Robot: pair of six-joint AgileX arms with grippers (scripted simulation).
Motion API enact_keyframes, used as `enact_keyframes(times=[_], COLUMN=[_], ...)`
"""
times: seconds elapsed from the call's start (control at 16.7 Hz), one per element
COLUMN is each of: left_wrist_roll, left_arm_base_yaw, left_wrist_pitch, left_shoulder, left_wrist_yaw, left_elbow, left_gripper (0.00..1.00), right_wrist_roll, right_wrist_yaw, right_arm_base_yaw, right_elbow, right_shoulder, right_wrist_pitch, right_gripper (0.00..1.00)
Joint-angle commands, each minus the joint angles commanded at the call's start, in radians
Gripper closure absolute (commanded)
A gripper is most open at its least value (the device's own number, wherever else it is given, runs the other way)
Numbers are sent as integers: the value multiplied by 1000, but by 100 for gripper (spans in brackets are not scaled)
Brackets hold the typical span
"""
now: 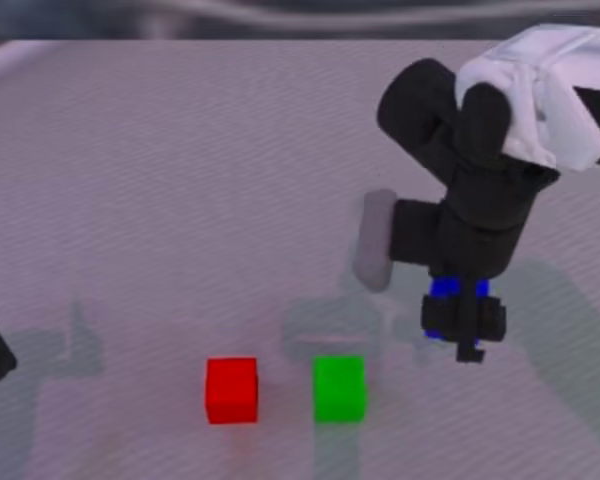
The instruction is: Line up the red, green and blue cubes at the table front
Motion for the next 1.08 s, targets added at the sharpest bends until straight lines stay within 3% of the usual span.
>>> enact_keyframes(times=[0.24,0.6,1.08], left_wrist_roll=[0,0,0], left_arm_base_yaw=[0,0,0], left_wrist_pitch=[0,0,0], left_shoulder=[0,0,0], left_wrist_yaw=[0,0,0], left_elbow=[0,0,0], left_gripper=[0,0,0], right_wrist_roll=[-60,-59,-59], right_wrist_yaw=[-1,-1,0], right_arm_base_yaw=[112,112,117], right_elbow=[-98,-112,-276], right_shoulder=[-88,-82,2], right_wrist_pitch=[13,29,282], right_gripper=[100,100,100])
